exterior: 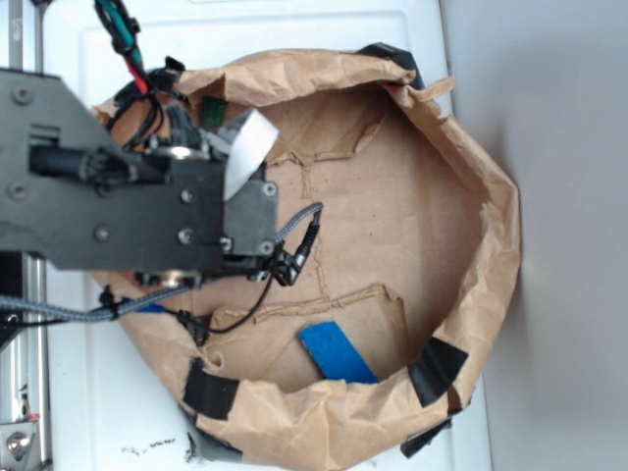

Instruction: Grab the carrot.

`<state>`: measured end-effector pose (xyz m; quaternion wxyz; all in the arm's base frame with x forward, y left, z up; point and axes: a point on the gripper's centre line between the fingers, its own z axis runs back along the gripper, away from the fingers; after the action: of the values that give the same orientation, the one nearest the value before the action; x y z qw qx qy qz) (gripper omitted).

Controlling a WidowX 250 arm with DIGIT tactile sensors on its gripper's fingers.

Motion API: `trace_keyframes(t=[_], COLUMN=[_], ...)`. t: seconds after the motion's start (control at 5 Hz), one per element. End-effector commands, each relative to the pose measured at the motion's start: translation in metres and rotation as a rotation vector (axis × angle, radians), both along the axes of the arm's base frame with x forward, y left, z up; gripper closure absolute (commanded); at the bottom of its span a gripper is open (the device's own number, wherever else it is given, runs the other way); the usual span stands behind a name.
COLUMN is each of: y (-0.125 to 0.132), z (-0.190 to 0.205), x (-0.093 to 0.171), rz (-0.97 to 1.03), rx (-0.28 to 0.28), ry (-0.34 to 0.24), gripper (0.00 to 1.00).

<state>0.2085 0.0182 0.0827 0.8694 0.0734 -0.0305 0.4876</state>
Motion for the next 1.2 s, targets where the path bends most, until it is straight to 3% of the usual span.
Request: trace_keyframes(t=[0.0,0.4,0.6,0.8,1.0], y=[0.016,0.000,0.010,0.028,0.028], z=[-0.010,-0.014,-0.029,-0.053,-0.053], x=[-0.005,-0.012,-0.025,-0.008,-0.008], rz=[0.031,0.013,-0.001,-0.080,-0.080], rx=[0.024,0.081,0.087,0.000,0.000], ry=[-0.033,-0.053,-0.061,-0.079,-0.079], gripper=[0.00,0.00,0.00,0.00,0.00])
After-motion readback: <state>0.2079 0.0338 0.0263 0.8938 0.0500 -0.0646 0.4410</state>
